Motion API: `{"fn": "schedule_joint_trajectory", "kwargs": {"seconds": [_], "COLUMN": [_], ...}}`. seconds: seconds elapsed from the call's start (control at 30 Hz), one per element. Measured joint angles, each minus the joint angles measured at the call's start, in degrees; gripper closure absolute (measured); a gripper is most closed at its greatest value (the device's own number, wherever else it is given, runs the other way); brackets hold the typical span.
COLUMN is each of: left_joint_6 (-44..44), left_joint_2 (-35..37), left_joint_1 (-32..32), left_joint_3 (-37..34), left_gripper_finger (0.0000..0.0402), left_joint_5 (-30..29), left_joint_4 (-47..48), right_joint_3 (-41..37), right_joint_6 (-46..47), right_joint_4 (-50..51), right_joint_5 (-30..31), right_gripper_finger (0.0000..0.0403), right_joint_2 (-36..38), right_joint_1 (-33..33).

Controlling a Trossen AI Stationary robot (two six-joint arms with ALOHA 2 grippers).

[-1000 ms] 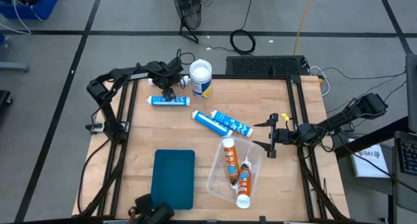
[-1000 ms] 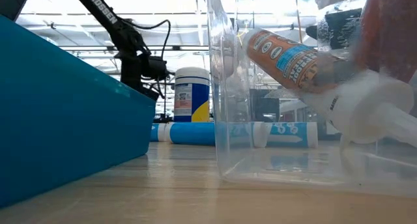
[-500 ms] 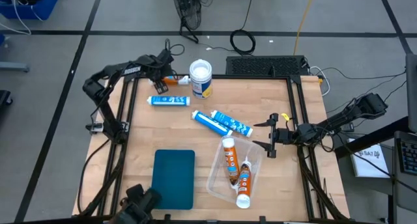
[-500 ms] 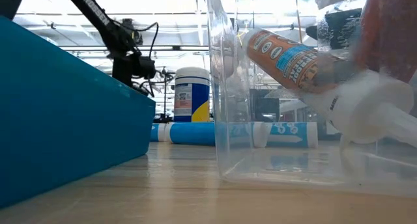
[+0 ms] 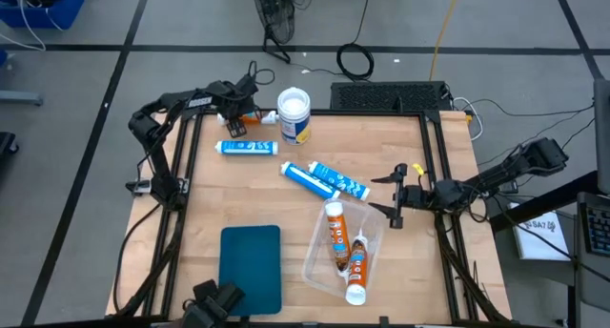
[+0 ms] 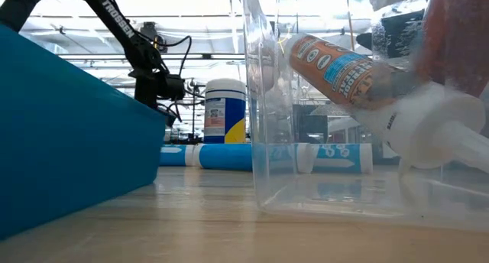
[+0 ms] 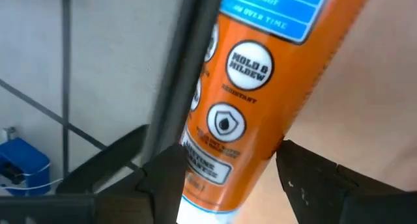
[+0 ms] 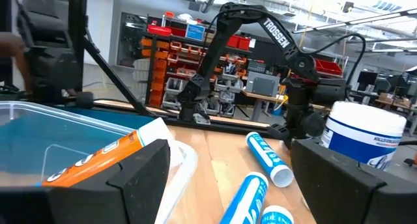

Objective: Pick & place silicon tubes, Sealant and Lysol wipes
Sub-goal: Put the orange sealant into the white bin

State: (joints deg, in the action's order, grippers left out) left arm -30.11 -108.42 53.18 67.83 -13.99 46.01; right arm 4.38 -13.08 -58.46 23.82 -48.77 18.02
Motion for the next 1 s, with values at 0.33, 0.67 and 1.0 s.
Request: {"fn": "schedule_joint_trajectory", "kwargs": {"seconds": [0.33,0.67,1.0], "left_joint_6": [3.90,5.02,4.29], "left_joint_2": [0.00,0.11,0.58], "left_joint_1": [-1.42,0.44,-0.47], "left_joint_3": [-0.07,0.00,-0.04], "left_gripper_finger": [0.0171,0.0171,0.0187], "left_joint_5": [3.27,10.64,8.20], "left_joint_4": [3.25,4.01,4.27], "right_joint_3": [0.00,0.00,0.00], "right_joint_6": [1.14,1.53,1.92], "right_joint_4": [0.26,0.27,0.22], "right_joint_5": [-0.08,-0.12,-0.14], "right_gripper_finger": [0.0108,0.0108,0.0108], "right_joint_2": [0.00,0.01,0.00], "right_joint_1": [-0.76,-0.74,-0.74]}}
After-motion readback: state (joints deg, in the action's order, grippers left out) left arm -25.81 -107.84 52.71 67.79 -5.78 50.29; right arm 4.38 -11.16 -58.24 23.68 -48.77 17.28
